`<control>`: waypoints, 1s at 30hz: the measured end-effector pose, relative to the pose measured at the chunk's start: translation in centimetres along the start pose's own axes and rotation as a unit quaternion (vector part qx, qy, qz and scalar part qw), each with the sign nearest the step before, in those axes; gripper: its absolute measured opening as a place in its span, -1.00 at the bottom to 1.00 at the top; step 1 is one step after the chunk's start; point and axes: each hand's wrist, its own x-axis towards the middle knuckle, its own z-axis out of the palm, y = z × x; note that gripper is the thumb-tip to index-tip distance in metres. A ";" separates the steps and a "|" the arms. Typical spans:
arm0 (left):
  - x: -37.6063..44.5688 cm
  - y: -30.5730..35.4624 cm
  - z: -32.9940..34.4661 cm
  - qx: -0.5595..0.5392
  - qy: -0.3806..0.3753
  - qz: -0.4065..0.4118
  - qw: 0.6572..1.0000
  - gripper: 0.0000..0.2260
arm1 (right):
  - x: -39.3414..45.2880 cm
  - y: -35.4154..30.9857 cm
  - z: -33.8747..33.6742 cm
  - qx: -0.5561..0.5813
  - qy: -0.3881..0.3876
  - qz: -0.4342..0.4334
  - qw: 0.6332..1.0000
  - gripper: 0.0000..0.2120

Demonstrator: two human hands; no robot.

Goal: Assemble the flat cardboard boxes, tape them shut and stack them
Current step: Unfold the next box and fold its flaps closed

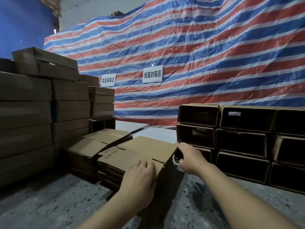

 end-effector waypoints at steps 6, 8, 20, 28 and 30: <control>-1.3 -0.5 -2.0 -0.035 0.116 0.116 0.986 -0.73 | 0.6 0.3 1.0 -0.071 0.004 -0.032 0.997 -0.37; -1.3 -1.0 -2.6 -0.055 0.186 0.149 0.970 -0.71 | 0.7 0.4 0.9 -0.051 0.020 -0.038 0.998 -0.41; 3.1 -0.6 -9.4 -0.363 0.285 0.122 0.879 -0.76 | -2.7 4.7 -9.8 0.072 0.311 -0.086 0.944 -0.72; 7.4 4.7 -11.9 -0.674 0.125 -0.001 0.728 -0.75 | -9.4 7.5 -18.6 0.409 0.285 0.008 0.867 -0.39; 8.2 6.5 -12.2 -0.691 0.118 -0.006 0.713 -0.76 | -10.7 7.4 -19.6 0.429 0.305 0.024 0.850 -0.46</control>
